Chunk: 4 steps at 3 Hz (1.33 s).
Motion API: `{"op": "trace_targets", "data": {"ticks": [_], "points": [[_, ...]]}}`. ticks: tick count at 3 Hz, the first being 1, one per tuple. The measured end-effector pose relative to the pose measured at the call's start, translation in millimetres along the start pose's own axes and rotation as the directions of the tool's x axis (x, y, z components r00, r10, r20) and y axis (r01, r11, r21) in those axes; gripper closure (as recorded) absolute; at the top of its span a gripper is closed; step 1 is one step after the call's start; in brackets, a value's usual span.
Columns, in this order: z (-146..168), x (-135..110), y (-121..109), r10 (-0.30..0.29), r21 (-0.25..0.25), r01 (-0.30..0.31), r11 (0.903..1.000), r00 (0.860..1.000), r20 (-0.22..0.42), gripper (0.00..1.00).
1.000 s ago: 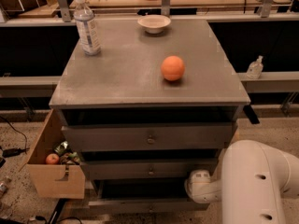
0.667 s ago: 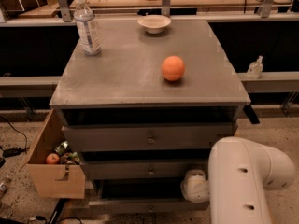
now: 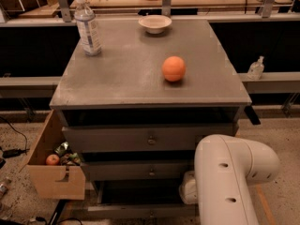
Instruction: Open bottom drawer
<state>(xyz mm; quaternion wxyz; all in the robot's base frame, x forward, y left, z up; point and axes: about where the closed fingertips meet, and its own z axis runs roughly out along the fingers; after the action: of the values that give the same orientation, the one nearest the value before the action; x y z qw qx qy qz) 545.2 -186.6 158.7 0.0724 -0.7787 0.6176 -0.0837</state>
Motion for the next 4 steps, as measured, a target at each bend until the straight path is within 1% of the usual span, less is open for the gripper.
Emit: {"op": "trace_targets", "data": {"ticks": [1, 4], "points": [[0.0, 2.5, 15.5, -0.002, -0.042, 0.001, 0.9991, 1.0, -0.016, 1.0], [0.1, 3.1, 14.6, -0.002, -0.042, 0.001, 0.9991, 1.0, -0.016, 1.0]]}}
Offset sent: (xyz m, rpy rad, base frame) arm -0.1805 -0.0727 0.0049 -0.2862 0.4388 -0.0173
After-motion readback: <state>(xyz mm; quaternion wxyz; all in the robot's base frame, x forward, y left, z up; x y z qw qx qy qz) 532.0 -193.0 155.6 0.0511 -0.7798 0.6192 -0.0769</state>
